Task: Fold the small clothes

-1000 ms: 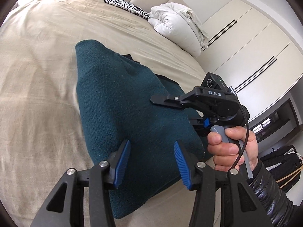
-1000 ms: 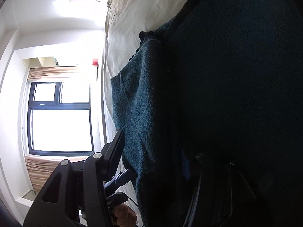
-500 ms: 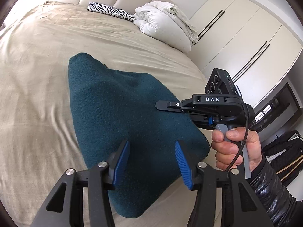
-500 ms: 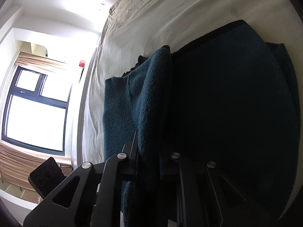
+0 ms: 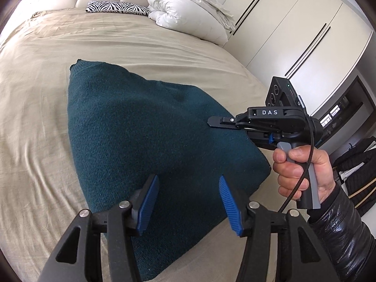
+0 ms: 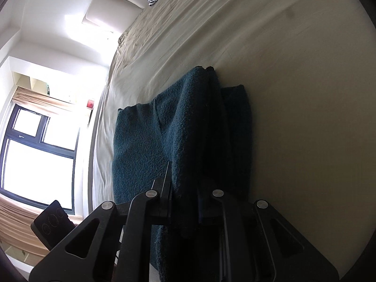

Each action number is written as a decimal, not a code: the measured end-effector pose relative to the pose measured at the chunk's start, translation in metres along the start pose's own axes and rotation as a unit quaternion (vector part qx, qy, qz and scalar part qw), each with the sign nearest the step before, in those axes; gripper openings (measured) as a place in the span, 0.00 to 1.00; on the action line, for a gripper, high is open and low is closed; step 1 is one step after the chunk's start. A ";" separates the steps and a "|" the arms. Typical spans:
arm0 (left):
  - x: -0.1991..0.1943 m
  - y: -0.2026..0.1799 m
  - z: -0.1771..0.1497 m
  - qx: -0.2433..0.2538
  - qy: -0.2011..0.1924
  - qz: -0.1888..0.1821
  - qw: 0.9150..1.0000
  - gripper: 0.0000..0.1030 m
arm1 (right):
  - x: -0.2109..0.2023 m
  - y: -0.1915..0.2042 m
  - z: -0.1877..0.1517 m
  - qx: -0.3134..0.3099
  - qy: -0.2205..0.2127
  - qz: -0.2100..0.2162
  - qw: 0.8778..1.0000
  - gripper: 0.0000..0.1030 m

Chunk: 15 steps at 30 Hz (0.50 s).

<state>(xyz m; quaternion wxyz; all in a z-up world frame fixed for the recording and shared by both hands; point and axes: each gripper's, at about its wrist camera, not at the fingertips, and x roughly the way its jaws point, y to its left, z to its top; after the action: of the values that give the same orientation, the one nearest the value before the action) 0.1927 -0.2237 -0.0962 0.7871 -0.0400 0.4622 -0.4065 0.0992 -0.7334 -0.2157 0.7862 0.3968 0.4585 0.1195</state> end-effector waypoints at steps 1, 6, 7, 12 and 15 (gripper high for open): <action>0.002 -0.001 0.000 0.002 0.003 0.003 1.000 0.55 | -0.003 -0.003 -0.002 0.003 -0.001 0.001 1.000 0.12; 0.010 0.003 -0.003 0.002 0.011 0.004 1.000 0.55 | -0.009 -0.018 -0.014 0.021 -0.013 0.011 1.000 0.12; 0.012 0.003 -0.003 0.003 0.013 0.006 1.000 0.55 | -0.004 -0.023 -0.018 0.027 -0.014 0.014 0.999 0.12; 0.020 0.001 -0.007 0.015 0.025 0.021 0.999 0.55 | 0.007 -0.027 -0.031 0.042 -0.008 0.031 0.999 0.13; 0.020 0.005 -0.007 0.008 0.023 0.016 1.000 0.55 | -0.005 -0.022 -0.039 0.047 -0.007 0.025 0.999 0.19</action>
<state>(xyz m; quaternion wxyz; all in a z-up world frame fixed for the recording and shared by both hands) 0.1950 -0.2315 -0.1159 0.7831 -0.0167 0.4774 -0.3982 0.0605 -0.7308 -0.2389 0.7669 0.4453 0.4476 0.1150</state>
